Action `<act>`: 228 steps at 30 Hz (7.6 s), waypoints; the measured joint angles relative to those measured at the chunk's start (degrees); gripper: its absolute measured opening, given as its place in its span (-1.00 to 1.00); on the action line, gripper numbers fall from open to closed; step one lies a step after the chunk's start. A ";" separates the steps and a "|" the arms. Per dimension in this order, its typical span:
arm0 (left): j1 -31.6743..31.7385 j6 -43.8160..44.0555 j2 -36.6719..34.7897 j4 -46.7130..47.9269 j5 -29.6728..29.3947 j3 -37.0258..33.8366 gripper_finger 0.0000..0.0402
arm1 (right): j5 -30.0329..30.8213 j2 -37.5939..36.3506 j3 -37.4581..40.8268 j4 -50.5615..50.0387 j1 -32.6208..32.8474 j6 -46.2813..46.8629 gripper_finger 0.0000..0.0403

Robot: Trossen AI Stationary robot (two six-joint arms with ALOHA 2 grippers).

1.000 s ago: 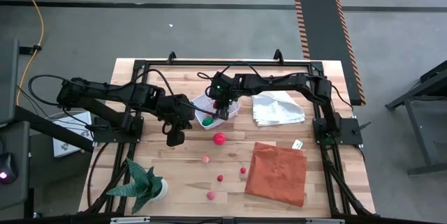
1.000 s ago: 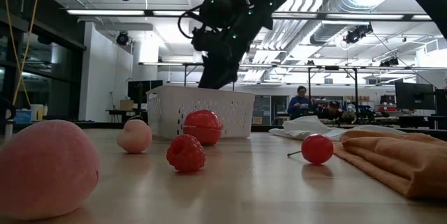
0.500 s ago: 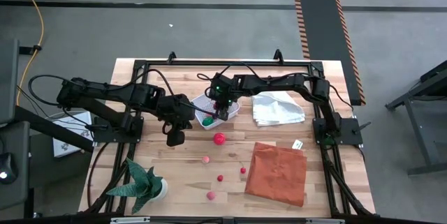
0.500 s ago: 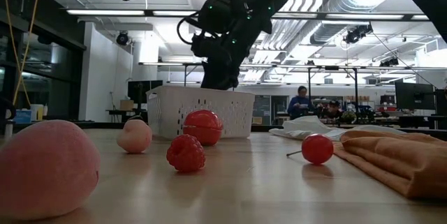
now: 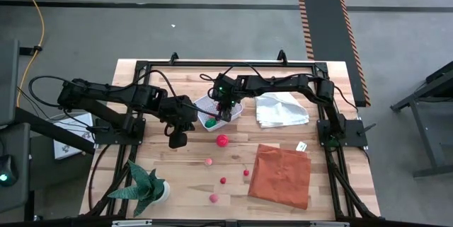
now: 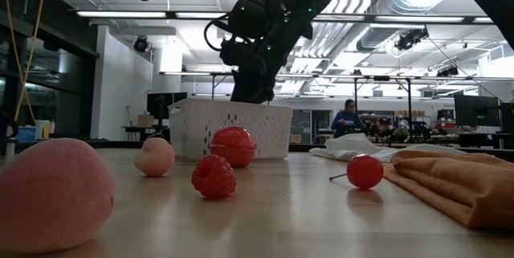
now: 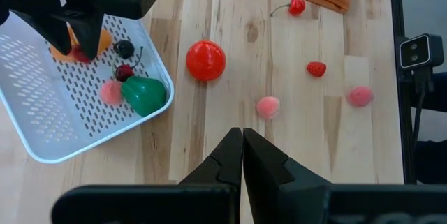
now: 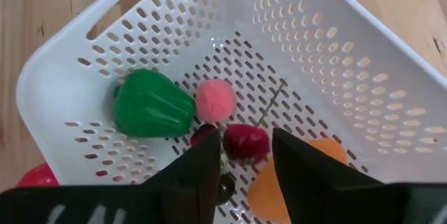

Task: Pick and placing Produce into tupperware
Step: Put the top red cherry in the basket, then put the red cherry in the basket

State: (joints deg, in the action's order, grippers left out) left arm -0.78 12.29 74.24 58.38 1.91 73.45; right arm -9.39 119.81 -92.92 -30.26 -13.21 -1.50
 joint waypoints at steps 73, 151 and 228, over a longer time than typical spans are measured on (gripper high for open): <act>0.00 5.65 -0.02 -22.57 3.04 0.00 -0.99 | 13.49 -23.65 0.04 -27.96 31.96 13.24 -0.39; 0.00 5.31 -0.02 -8.78 3.00 -0.02 -0.99 | 13.03 0.03 0.02 -24.23 39.80 105.71 -0.06; 0.00 5.33 0.00 -7.20 2.99 -0.02 -0.99 | 10.86 4.02 0.04 -22.16 38.32 105.63 -0.47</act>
State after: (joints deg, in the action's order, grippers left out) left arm -0.78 17.63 74.24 51.18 4.91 73.43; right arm 1.48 123.83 -92.88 -52.42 25.10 104.14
